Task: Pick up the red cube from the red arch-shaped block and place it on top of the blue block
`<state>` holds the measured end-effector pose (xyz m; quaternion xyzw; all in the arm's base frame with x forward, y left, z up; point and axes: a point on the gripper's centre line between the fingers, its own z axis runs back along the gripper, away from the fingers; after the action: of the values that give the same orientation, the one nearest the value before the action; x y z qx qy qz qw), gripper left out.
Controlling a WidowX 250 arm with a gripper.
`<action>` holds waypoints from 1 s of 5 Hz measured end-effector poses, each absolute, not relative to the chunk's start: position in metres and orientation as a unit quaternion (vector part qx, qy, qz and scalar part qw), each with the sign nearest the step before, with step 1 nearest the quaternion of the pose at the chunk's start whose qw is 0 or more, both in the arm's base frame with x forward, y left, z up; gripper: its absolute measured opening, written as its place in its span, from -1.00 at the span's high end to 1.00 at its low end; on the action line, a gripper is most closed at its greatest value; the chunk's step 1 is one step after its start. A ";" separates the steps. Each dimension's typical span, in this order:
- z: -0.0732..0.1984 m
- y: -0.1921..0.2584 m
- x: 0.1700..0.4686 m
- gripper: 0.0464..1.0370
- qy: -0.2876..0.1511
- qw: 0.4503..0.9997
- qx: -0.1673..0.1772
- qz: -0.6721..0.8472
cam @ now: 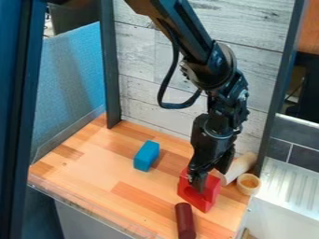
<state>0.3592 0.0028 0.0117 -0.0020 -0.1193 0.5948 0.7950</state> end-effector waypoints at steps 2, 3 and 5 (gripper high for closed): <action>-0.017 0.012 0.359 -0.85 -0.115 0.793 0.013 0.598; -0.022 0.018 0.361 -0.25 -0.122 0.807 -0.013 0.578; 0.024 0.039 0.361 -0.16 -0.146 0.831 -0.069 0.532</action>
<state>0.3614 0.0394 0.0237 -0.0691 -0.1456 0.5317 0.8314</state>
